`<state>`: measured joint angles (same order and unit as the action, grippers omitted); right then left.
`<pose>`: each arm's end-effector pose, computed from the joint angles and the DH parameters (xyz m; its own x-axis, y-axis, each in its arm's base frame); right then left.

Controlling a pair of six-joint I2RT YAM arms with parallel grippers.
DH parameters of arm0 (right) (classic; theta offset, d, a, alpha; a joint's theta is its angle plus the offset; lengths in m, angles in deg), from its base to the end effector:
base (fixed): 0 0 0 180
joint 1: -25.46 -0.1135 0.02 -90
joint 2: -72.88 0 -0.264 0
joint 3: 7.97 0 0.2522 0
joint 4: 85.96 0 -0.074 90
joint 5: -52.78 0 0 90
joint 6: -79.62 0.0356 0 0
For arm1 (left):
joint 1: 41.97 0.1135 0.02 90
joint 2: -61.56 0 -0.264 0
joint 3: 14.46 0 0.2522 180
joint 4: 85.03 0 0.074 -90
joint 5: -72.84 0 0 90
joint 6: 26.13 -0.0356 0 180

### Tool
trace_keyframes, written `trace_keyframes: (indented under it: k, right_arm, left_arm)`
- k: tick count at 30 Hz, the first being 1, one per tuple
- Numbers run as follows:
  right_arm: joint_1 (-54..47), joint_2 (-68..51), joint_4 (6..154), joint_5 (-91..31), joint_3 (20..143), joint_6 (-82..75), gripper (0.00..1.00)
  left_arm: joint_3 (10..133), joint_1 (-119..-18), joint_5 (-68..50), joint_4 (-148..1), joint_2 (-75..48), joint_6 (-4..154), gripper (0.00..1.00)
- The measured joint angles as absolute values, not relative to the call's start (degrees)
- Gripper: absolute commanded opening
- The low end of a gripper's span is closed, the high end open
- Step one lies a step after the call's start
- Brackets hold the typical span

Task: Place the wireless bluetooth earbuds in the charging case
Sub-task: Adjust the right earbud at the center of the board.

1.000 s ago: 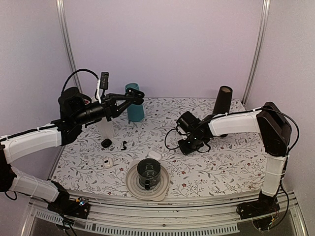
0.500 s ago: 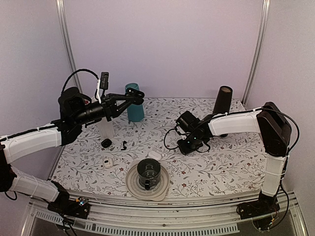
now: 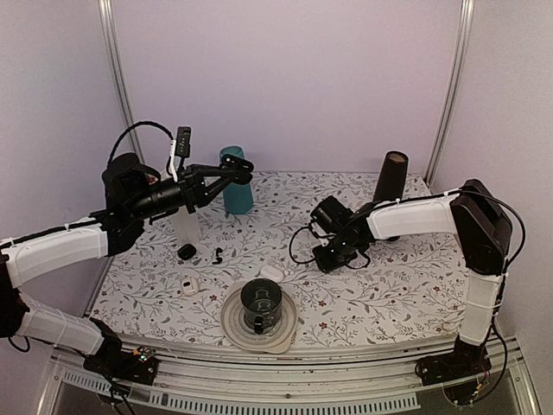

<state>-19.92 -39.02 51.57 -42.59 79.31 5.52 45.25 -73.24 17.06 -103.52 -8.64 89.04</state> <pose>0.2766 0.2755 0.1526 -0.8094 -0.4319 -0.3980 -0.4797 0.8771 0.0237 0.2298 -0.1630 0.3304 -0.2773 -0.2430 -0.9295 0.8699 0.3473 -0.3503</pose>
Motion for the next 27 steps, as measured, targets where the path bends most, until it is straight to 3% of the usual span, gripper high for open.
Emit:
trace_keyframes:
  k: [27]
  right_arm:
    - [-19.35,-39.39,51.74,-45.27,79.22,5.52,0.20]
  left_arm:
    - [45.25,-73.24,17.08,-103.49,-8.64,89.04,0.00]
